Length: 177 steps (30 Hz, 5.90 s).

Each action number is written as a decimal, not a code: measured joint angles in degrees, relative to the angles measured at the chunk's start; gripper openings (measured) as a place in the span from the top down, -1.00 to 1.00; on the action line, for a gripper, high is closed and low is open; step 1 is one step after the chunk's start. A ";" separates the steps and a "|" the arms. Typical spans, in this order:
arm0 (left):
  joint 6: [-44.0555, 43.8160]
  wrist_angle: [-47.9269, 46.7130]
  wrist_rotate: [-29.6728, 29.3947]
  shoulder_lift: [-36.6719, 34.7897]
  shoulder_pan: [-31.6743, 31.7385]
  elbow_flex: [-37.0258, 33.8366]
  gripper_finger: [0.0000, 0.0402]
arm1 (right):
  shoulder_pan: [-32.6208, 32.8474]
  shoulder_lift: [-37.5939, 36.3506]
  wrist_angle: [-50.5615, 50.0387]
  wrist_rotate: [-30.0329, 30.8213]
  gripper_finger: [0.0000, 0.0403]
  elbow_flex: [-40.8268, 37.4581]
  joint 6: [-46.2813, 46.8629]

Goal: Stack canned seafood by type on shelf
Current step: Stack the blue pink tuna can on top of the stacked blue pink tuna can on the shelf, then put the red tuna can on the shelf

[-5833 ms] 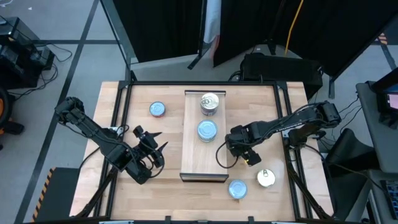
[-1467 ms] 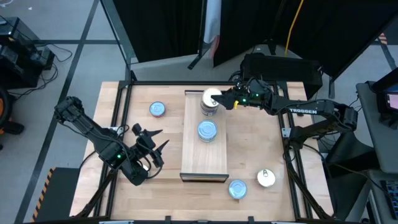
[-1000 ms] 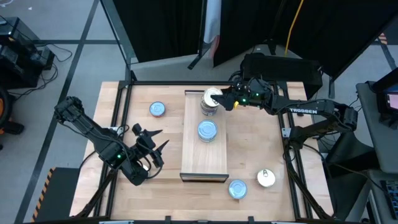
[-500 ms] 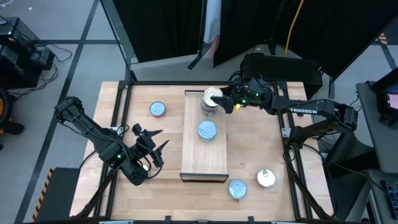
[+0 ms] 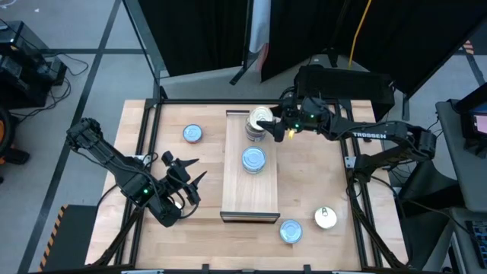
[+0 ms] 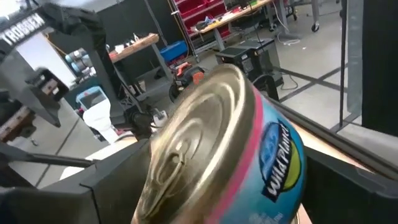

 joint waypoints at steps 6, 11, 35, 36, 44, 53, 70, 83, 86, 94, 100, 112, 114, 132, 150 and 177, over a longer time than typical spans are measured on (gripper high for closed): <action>0.00 -0.07 -0.01 0.00 0.01 -0.02 -0.14 | 0.58 0.05 1.15 0.03 -0.77 0.00 -2.72; -0.02 -0.43 -0.02 0.00 0.00 -0.02 -0.14 | 0.66 0.05 1.30 -0.05 -0.77 0.00 -3.06; 0.06 -4.02 -3.68 0.00 0.01 -0.02 -0.14 | 0.77 -6.06 -0.07 1.61 -0.95 2.69 -7.14; -0.75 -6.39 -5.34 0.00 0.24 -0.02 -0.14 | 1.16 -8.26 -5.22 1.66 -0.95 3.80 -8.18; -3.85 -17.79 4.34 -7.18 13.09 -0.09 -0.02 | 12.64 -26.07 -39.94 3.58 -0.90 9.89 -4.58; 14.89 -11.17 33.96 -15.69 40.44 -0.07 0.44 | 32.98 -33.68 -38.03 24.45 -0.86 -5.32 5.81; 32.45 -5.96 58.37 -3.01 67.24 -8.57 0.98 | 36.60 -33.11 -33.32 25.30 -0.86 -8.64 1.04; 31.18 5.29 59.74 -1.48 68.58 -18.69 0.99 | 36.61 -33.09 -34.57 25.30 -0.86 -8.63 0.57; 30.58 8.70 59.73 -0.17 68.61 -19.67 1.00 | 36.61 -33.09 -34.55 25.36 -0.86 -8.63 0.42; 29.43 11.09 59.41 5.53 68.60 -19.78 1.00 | 36.61 -33.09 -34.13 25.50 -0.86 -8.65 0.42; 28.03 11.49 56.54 7.69 68.61 -19.56 1.00 | 36.61 -33.09 -34.30 25.50 -0.86 -8.63 0.18; 24.98 7.29 54.14 5.07 68.01 -18.49 1.00 | 36.61 -33.09 -35.05 25.50 -0.86 -8.63 -0.26; 24.97 7.52 54.16 5.55 68.29 -18.97 1.00 | 36.61 -33.09 -35.07 25.50 -0.86 -8.63 -0.26; 22.35 7.52 53.92 7.11 68.46 -19.89 1.00 | 36.61 -33.09 -36.44 25.47 -0.86 -8.63 -0.04; 20.49 9.78 55.76 7.30 68.48 -25.19 1.00 | 36.59 -33.07 -38.09 25.26 -0.86 -8.64 1.02; 28.73 -9.88 60.66 -7.25 51.65 -8.52 0.79 | 36.59 -33.07 -39.01 25.26 -0.86 -8.64 -0.48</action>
